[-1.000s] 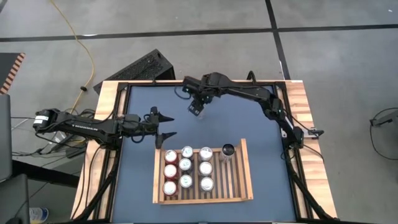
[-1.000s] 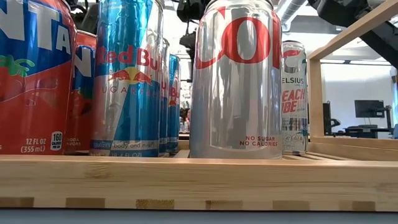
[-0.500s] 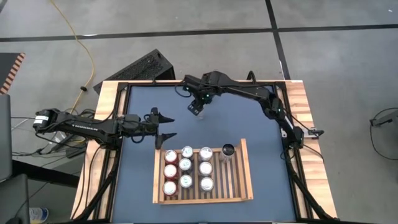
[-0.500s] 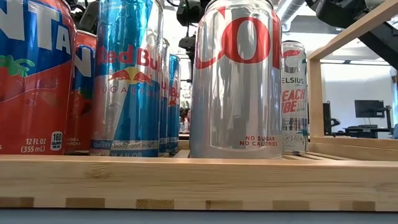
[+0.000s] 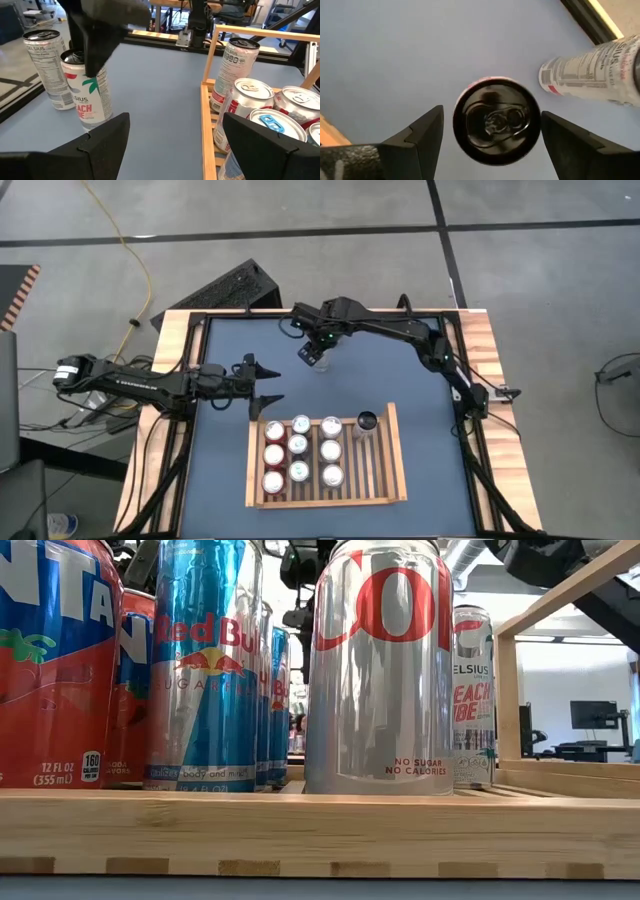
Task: Place canned beverage on shelf
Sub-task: Put the white-pink soda can on the shelf aligned with the other white-pink soda can
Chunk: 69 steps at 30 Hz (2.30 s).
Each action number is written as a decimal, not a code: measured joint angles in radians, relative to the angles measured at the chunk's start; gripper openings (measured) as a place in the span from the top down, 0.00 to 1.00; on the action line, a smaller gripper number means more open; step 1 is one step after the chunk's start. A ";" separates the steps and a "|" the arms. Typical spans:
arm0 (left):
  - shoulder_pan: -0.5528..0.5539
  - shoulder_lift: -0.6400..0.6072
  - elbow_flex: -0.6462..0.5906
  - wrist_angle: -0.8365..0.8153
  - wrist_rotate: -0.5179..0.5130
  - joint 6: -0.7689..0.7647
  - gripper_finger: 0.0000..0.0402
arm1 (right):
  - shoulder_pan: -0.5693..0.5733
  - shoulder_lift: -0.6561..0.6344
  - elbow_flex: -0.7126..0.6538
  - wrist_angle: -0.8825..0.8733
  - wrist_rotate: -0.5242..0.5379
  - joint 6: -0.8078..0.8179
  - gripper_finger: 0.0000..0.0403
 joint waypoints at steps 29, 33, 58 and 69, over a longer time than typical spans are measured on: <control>0.000 0.000 0.000 0.000 -0.002 -0.001 0.24 | 0.004 0.045 0.003 -0.077 -0.002 -0.176 0.54; 0.001 0.000 0.000 -0.013 -0.002 0.002 0.24 | 0.019 0.043 0.008 -0.128 0.000 -0.339 0.54; 0.001 0.000 0.000 -0.049 -0.034 0.009 0.24 | 0.147 0.007 0.000 -0.207 0.032 -1.172 0.54; 0.001 0.000 0.000 -0.054 -0.049 -0.010 0.24 | 0.158 -0.103 0.000 -0.200 0.024 -1.209 0.54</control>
